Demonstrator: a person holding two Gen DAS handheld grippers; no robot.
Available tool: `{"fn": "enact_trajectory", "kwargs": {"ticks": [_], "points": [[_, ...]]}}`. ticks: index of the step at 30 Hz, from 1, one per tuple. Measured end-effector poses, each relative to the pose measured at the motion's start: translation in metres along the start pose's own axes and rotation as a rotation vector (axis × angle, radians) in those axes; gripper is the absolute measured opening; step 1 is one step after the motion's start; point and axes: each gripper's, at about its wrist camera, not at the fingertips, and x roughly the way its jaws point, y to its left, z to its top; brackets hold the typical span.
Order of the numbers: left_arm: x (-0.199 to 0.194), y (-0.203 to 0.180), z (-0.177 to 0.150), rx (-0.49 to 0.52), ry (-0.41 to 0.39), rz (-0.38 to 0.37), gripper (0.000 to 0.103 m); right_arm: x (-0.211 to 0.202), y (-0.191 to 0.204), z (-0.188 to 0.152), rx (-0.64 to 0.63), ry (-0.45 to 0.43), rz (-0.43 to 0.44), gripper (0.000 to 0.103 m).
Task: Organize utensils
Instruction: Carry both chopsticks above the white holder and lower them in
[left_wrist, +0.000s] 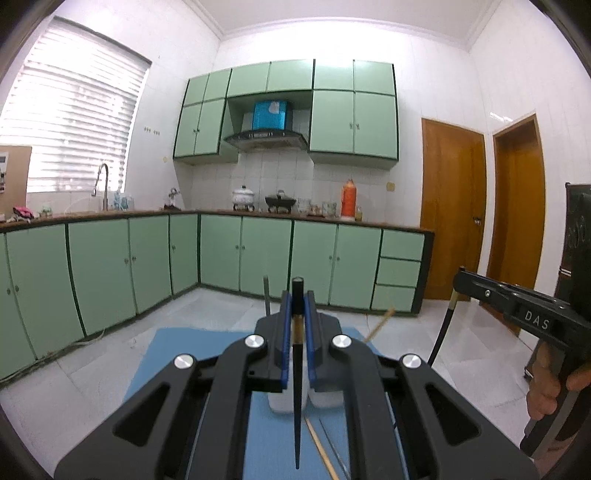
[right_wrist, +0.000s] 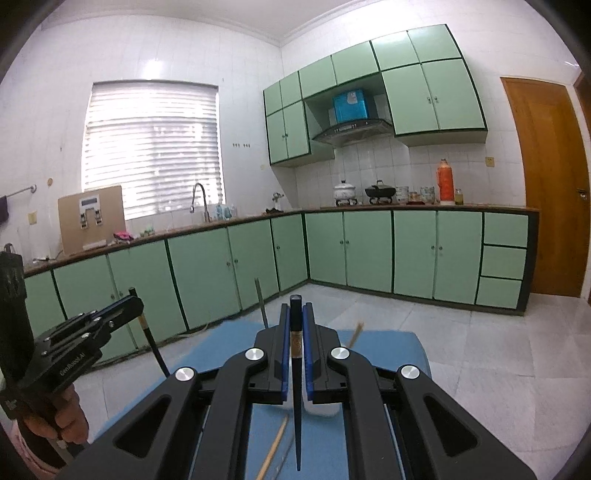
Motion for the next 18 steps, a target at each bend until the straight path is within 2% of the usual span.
{"fn": "enact_trajectory", "kwargs": {"ticks": [7, 18], "points": [[0.029, -0.006, 0.035, -0.002, -0.078, -0.014, 0.006, 0.029, 0.001, 0.043, -0.006, -0.057, 0.002, 0.007], [0.085, -0.016, 0.076, 0.001, -0.168, 0.007, 0.006, 0.079, 0.000, 0.073, -0.036, -0.077, -0.025, 0.007]]}}
